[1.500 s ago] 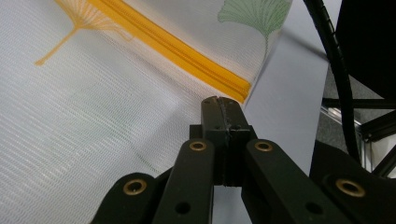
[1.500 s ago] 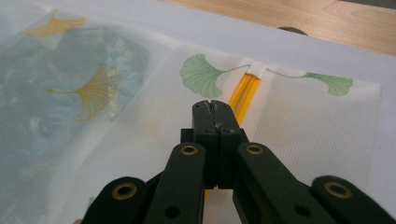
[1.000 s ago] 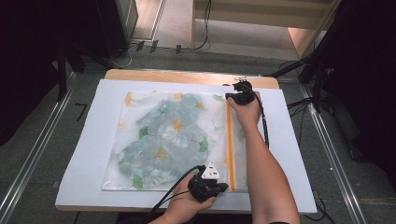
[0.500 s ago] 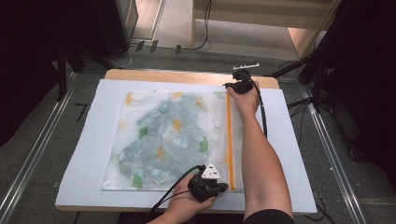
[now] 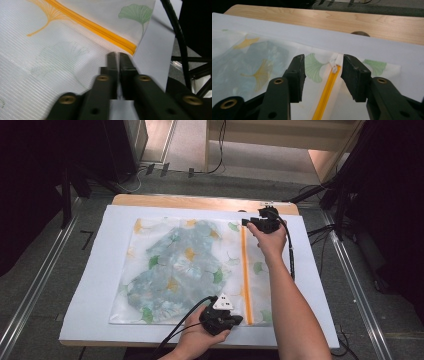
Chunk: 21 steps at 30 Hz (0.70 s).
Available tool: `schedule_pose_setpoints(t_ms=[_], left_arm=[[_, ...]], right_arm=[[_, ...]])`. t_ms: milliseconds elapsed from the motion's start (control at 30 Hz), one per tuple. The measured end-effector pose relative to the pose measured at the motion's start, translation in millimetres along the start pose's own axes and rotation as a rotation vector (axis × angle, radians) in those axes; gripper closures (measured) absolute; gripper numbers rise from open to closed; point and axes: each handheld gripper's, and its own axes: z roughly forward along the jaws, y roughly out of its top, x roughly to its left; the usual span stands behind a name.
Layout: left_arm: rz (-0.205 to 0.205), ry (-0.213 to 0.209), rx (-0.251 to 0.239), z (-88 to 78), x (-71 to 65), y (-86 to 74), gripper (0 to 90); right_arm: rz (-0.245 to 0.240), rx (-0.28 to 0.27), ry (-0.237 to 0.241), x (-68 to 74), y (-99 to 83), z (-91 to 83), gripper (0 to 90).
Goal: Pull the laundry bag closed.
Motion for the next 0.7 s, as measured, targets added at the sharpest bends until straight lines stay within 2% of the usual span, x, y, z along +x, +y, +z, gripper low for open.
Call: schedule_pose_setpoints(t_ms=[100,167,333,433,567,633,700], left_arm=[[-0.005,-0.005,-0.013,-1.5,0.9,-0.1,76.8],[-0.009,0.007,-0.039,-3.6,0.6,-1.0,66.2],[-0.012,0.036,-0.1,-12.7,1.2,-2.6,40.5],[-0.025,0.033,-0.12,-18.5,4.2,-2.9,28.4],[-0.011,0.016,-0.133,-24.1,4.6,-4.5,17.7],[0.01,0.04,-0.124,-25.7,3.6,-5.6,14.5],[0.037,0.043,-0.125,-29.2,3.5,-6.5,11.3]], right_arm=[[-0.008,-0.008,0.029,1.9,-14.6,-11.8,46.9],[-0.024,-0.012,0.052,4.8,-25.1,-19.9,44.2],[-0.051,-0.024,0.069,8.6,-50.2,-41.3,39.0],[-0.034,-0.047,0.092,8.0,-63.0,-54.5,35.1],[-0.049,-0.066,0.092,10.6,-80.2,-70.4,25.0],[-0.052,-0.066,0.081,11.3,-89.8,-76.9,18.8],[-0.038,-0.069,0.074,11.9,-100.7,-84.0,16.4]])
